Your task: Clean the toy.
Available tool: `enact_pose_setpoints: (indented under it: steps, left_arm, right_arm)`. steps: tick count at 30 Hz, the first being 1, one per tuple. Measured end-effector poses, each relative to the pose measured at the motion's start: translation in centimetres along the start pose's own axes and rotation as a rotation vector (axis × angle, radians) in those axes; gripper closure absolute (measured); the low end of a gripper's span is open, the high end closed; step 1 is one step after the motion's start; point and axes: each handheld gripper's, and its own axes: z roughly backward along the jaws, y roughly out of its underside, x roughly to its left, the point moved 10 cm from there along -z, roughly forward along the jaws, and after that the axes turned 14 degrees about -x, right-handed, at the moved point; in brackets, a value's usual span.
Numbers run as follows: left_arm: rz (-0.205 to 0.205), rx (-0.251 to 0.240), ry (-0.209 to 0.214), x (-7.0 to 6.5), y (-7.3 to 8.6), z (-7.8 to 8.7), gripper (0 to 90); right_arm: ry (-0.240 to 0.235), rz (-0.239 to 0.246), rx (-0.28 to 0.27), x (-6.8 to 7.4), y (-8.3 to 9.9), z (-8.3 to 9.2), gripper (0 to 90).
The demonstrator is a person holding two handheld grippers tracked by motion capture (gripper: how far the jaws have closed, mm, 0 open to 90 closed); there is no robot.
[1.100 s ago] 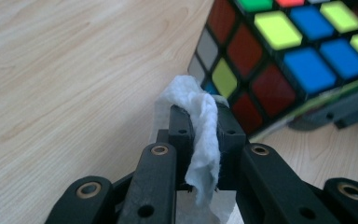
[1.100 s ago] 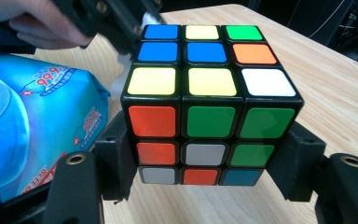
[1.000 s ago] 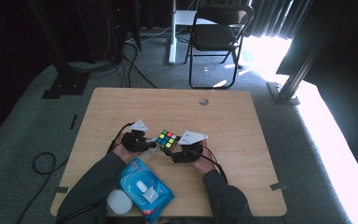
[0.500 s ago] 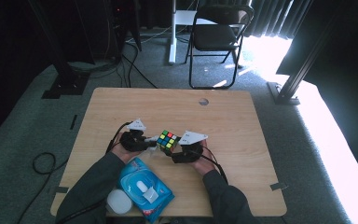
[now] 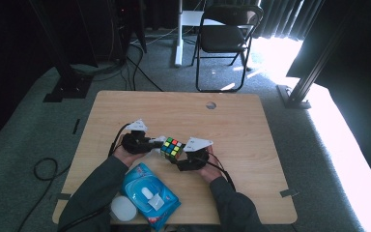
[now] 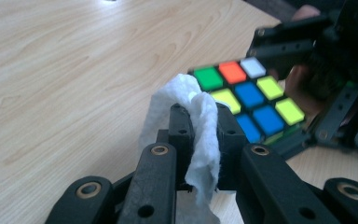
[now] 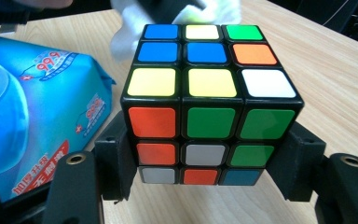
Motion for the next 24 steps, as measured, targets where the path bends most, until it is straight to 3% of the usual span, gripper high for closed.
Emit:
enact_pose_setpoints:
  steps: [11, 24]
  left_arm:
    - [0.034, -0.044, 0.008, 0.3, -0.8, 0.0, 81.1]
    - [0.051, -0.029, 0.005, 0.8, -0.3, -0.2, 81.1]
  right_arm:
    - [-0.039, 0.031, 0.002, 1.2, -0.3, -0.3, 34.3]
    - [-0.054, 0.039, -0.021, 1.5, -0.9, -0.2, 34.2]
